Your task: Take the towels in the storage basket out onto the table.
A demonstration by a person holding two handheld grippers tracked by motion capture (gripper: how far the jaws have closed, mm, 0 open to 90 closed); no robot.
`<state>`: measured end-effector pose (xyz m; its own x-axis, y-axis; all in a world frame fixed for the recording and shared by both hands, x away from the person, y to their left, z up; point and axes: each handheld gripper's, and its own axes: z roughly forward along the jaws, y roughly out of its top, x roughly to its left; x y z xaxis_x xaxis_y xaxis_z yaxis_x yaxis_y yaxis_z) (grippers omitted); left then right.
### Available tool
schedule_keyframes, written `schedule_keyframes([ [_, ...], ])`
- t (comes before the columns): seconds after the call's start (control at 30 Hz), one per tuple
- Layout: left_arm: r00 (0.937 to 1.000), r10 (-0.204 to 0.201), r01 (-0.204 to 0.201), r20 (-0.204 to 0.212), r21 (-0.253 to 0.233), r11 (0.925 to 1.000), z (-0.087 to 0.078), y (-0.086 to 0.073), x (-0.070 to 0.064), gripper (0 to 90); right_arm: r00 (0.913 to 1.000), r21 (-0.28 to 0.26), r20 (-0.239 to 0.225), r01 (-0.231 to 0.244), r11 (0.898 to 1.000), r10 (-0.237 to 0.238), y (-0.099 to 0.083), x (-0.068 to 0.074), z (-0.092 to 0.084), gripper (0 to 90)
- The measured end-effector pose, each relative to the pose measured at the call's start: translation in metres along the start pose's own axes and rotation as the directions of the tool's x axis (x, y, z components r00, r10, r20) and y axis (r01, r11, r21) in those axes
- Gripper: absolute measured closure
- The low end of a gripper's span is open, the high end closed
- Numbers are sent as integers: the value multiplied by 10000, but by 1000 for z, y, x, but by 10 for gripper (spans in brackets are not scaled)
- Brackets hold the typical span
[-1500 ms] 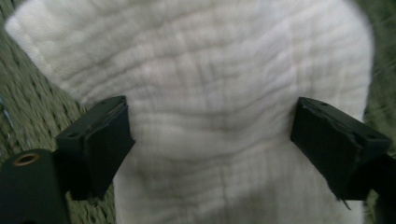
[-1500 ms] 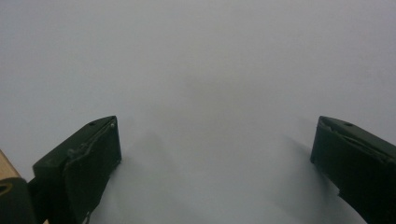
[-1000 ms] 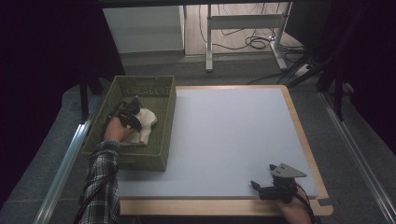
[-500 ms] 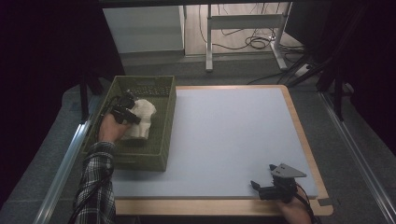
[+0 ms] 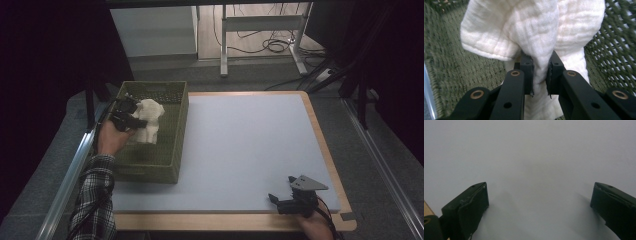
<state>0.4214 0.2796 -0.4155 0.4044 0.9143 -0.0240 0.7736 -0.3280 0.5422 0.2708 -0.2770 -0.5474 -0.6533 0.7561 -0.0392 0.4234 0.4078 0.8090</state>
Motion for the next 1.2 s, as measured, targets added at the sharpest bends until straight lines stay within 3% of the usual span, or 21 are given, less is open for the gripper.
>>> schedule_keyframes([
  [0.3,9996,269,-263,67,-699,9972,-24,1,-8,790,10000,2,-1,-4,10000,4,0,0,0,17],
  [0.67,9969,751,-713,215,-1432,9871,-51,8,-22,789,10000,1,0,-4,10000,4,0,0,0,17],
  [1.2,9868,1490,-1357,642,-1767,9749,-51,32,-58,788,10000,-5,-1,-3,10000,3,0,0,0,17],
])
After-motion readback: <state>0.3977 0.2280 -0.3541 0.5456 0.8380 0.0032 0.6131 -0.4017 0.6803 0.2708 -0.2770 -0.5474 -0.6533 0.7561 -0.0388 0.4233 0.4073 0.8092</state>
